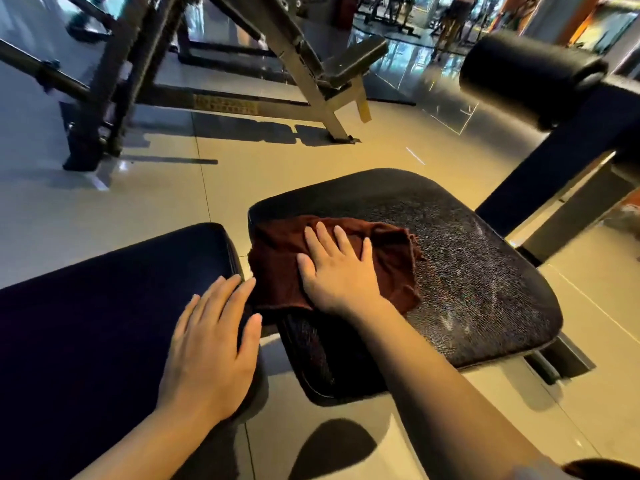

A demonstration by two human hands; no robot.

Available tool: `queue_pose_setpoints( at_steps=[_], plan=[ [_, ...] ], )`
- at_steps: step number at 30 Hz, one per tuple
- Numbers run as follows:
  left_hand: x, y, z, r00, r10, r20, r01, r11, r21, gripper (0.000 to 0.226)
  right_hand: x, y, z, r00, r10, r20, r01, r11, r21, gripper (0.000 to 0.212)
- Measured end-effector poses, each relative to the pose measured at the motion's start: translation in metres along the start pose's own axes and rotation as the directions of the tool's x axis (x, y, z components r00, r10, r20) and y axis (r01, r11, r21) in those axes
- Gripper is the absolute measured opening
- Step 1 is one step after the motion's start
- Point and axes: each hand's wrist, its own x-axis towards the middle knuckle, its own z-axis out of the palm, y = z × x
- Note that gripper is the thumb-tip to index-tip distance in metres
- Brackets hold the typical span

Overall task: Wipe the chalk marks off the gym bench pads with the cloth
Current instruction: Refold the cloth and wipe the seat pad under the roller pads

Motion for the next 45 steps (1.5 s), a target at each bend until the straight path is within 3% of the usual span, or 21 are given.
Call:
queue_pose_setpoints(
  at_steps=[6,8,12,14,17,20,24,30,35,41,45],
  plan=[
    [0.003,-0.002,0.001,1.0,0.005,-0.008,-0.005,0.998,0.058,0.067,-0.085,0.0,0.013,0.97,-0.147,-0.192,0.14,0.989,-0.048,0.063],
    [0.002,-0.002,0.003,1.0,0.006,-0.016,-0.005,0.997,0.072,0.066,-0.121,0.002,0.018,0.945,-0.188,-0.266,0.167,0.981,-0.1,0.053],
    [-0.001,0.0,0.006,0.999,0.013,-0.029,-0.012,0.998,0.059,0.063,-0.132,0.006,0.017,0.962,-0.184,-0.204,0.173,0.982,-0.07,0.053],
    [0.002,-0.002,0.005,0.999,0.005,-0.039,-0.003,0.999,0.053,0.064,-0.105,-0.001,0.008,0.971,-0.191,-0.141,0.189,0.982,-0.023,0.062],
    [0.003,-0.002,0.003,0.999,0.005,-0.036,-0.003,0.997,0.08,0.064,-0.052,-0.011,-0.001,0.989,-0.142,-0.038,0.142,0.99,0.023,0.052],
    [0.002,-0.001,0.0,1.0,0.003,-0.021,-0.001,0.998,0.07,0.061,-0.046,-0.02,-0.003,0.99,-0.111,-0.084,0.114,0.993,0.027,0.05],
    [0.002,-0.001,0.004,0.999,0.026,-0.04,-0.022,0.996,0.083,0.064,-0.12,-0.017,0.019,0.957,-0.167,-0.238,0.158,0.986,-0.055,0.051],
    [0.004,-0.001,0.008,0.999,0.018,-0.045,-0.014,0.996,0.087,0.063,-0.099,-0.018,0.006,0.985,-0.128,-0.116,0.131,0.991,0.013,0.065],
    [0.004,-0.002,0.004,0.999,0.031,-0.036,-0.027,0.994,0.102,0.064,-0.039,-0.026,-0.01,0.992,-0.085,-0.098,0.094,0.992,0.09,0.043],
    [0.004,0.002,0.004,0.999,0.034,-0.033,-0.031,0.995,0.097,0.061,-0.145,-0.014,0.015,0.943,-0.159,-0.292,0.165,0.986,-0.006,0.044],
    [0.004,-0.001,0.005,0.999,0.034,-0.042,-0.03,0.995,0.1,0.059,-0.135,-0.015,0.013,0.975,-0.089,-0.205,0.096,0.995,0.025,0.059]
  ],
)
